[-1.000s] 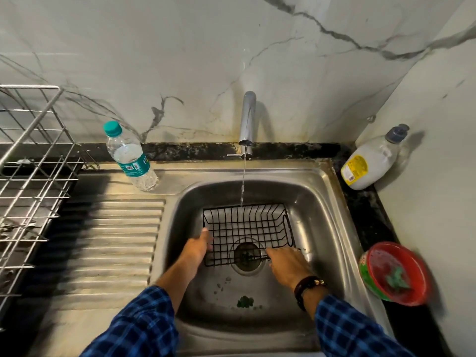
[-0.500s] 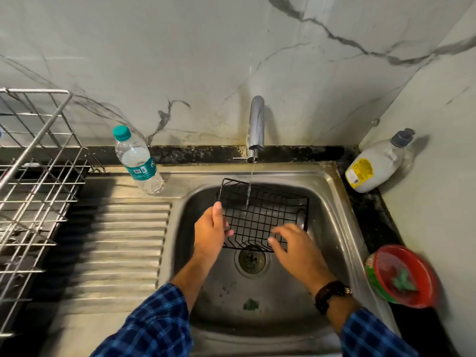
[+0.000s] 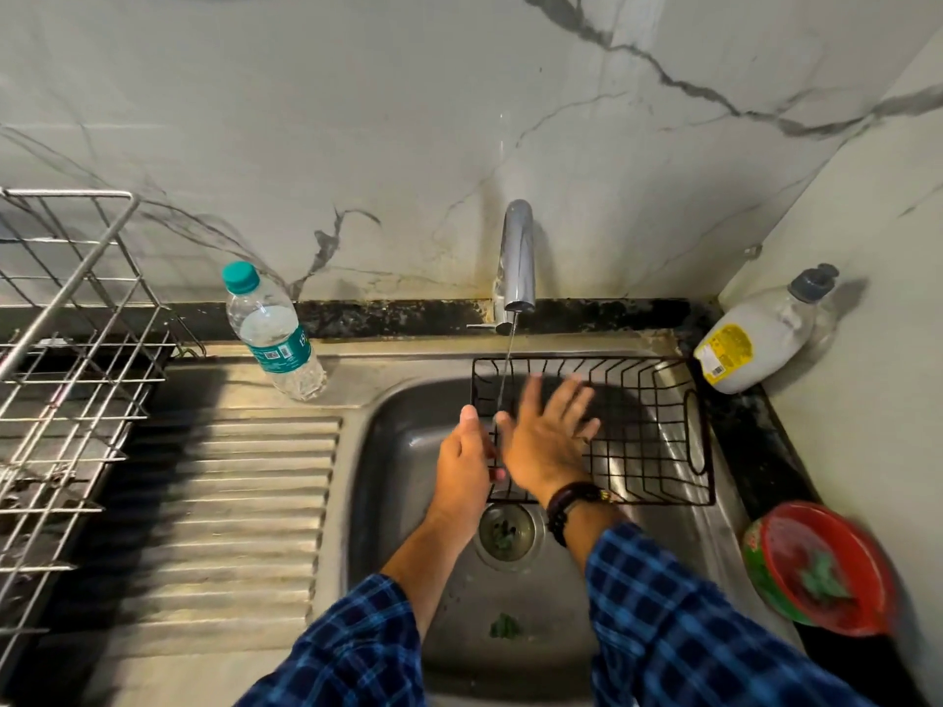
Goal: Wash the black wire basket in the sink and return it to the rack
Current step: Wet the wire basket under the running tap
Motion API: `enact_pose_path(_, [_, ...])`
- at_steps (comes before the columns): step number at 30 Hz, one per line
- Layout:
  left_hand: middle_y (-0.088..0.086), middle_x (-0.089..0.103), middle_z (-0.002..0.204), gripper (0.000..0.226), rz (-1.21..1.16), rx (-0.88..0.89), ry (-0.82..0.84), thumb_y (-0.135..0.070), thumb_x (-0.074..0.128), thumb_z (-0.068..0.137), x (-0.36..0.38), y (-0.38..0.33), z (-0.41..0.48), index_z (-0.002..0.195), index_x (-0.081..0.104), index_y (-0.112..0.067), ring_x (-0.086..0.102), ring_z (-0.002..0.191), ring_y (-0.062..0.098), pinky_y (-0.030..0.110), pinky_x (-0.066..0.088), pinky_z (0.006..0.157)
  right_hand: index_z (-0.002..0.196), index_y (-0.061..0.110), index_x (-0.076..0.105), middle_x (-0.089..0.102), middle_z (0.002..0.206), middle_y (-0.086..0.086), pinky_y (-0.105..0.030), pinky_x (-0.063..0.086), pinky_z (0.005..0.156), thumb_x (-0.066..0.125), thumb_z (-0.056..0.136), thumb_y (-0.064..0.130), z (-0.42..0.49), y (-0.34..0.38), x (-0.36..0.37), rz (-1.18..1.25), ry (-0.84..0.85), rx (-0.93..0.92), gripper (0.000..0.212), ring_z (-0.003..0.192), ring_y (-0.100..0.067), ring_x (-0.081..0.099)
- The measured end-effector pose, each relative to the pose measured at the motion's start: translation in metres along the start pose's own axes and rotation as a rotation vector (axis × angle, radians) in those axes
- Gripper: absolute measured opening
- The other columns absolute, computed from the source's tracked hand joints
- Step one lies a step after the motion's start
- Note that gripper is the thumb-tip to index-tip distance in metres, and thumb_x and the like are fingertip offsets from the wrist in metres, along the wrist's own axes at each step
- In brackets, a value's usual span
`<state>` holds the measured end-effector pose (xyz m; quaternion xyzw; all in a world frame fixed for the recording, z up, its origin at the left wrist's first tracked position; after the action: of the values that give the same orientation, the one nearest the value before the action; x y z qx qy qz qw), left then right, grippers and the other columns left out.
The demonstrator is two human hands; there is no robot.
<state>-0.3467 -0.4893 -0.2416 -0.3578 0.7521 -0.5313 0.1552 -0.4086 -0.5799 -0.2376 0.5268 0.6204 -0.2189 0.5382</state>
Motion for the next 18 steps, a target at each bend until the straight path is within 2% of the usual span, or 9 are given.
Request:
enact_pose_path(2, [0.011,0.068,0.075,0.063,-0.051,-0.015,0.007,-0.049,0.027,0.107,0.002,-0.003,0.004,0.088,0.065,-0.002,0.063,0.065,0.022,0.028,0.050,0.055,0.160,0.027,0.013,-0.011,0.168,-0.006,-0.062,-0.007,0.119,0.027,0.108,0.032,0.000,0.006,0.000,-0.060,0.084,-0.328,0.054,0.152,-0.038,-0.013])
enact_pose_path(3, [0.006,0.064,0.068,0.061,-0.081,-0.031,-0.041,-0.048,0.028,0.107,0.000,-0.007,0.006,0.085,0.065,-0.005,0.056,0.058,0.019,0.025,0.044,0.050,0.156,0.028,0.029,0.014,0.167,-0.003,-0.059,0.005,0.123,0.030,0.108,0.024,0.002,0.004,-0.006,-0.039,0.120,-0.455,0.048,0.154,-0.034,0.006])
enact_pose_path(5, [-0.003,0.047,0.056,0.054,-0.105,-0.019,-0.125,-0.047,0.031,0.107,-0.006,-0.016,0.008,0.070,0.055,-0.015,0.038,0.049,0.011,0.023,0.031,0.044,0.132,0.031,0.060,0.063,0.136,0.004,-0.043,0.044,0.109,0.041,0.104,0.018,0.007,-0.001,-0.018,0.037,0.122,-0.586,0.037,0.129,-0.020,0.056])
enact_pose_path(6, [-0.006,0.040,0.054,0.052,-0.094,0.008,-0.131,-0.046,0.032,0.107,-0.008,-0.020,0.009,0.065,0.047,-0.019,0.033,0.048,0.010,0.023,0.028,0.044,0.121,0.030,0.067,0.071,0.118,0.008,-0.032,0.052,0.094,0.047,0.102,0.021,0.012,-0.003,-0.022,0.130,0.086,-0.556,0.029,0.111,-0.012,0.065])
enact_pose_path(8, [-0.007,0.034,0.054,0.053,-0.063,0.076,-0.098,-0.045,0.031,0.107,-0.011,-0.027,0.010,0.060,0.040,-0.022,0.030,0.047,0.009,0.022,0.028,0.044,0.113,0.025,0.071,0.074,0.103,0.010,-0.020,0.052,0.075,0.057,0.100,0.024,0.025,-0.007,-0.031,0.448,0.079,-0.302,0.020,0.093,-0.006,0.067])
enact_pose_path(11, [-0.004,0.033,0.058,0.052,-0.038,0.101,-0.063,-0.043,0.031,0.108,-0.013,-0.029,0.008,0.061,0.039,-0.022,0.030,0.051,0.009,0.020,0.030,0.045,0.113,0.010,0.068,0.077,0.098,-0.008,-0.027,0.056,0.069,0.053,0.102,0.026,0.040,-0.004,-0.051,1.113,0.262,0.164,0.024,0.086,-0.018,0.071])
enact_pose_path(13, [-0.003,0.034,0.060,0.050,-0.055,0.123,-0.039,-0.043,0.031,0.108,-0.013,-0.028,0.007,0.065,0.044,-0.020,0.031,0.054,0.009,0.019,0.031,0.046,0.111,0.006,0.066,0.076,0.103,-0.013,-0.033,0.059,0.079,0.050,0.104,0.026,0.043,0.006,-0.056,1.202,0.361,0.143,0.027,0.095,-0.026,0.073])
enact_pose_path(16, [-0.008,0.047,0.062,0.048,-0.103,0.147,0.006,-0.040,0.029,0.109,-0.011,-0.032,0.009,0.091,0.064,-0.013,0.038,0.057,0.004,0.019,0.031,0.049,0.112,0.008,0.068,0.076,0.098,-0.008,-0.030,0.058,0.079,0.054,0.103,0.023,0.033,0.027,-0.042,1.162,0.523,-0.017,0.022,0.093,-0.022,0.073])
enact_pose_path(18, [-0.010,0.043,0.059,0.046,-0.113,0.166,-0.014,-0.040,0.030,0.108,-0.012,-0.032,0.009,0.083,0.060,-0.015,0.035,0.055,0.004,0.021,0.031,0.049,0.111,0.009,0.070,0.077,0.102,-0.010,-0.034,0.058,0.084,0.055,0.102,0.028,0.033,0.033,-0.037,1.217,0.518,0.037,0.025,0.095,-0.022,0.074])
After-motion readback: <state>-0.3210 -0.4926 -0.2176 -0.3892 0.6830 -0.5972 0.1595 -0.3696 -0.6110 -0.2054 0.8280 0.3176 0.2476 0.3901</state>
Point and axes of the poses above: each hand's wrist, its own z-axis towards the middle knuckle, its own x-axis out of the palm, y = z × x, the point moved 2 cm from there along z, towards the middle knuckle
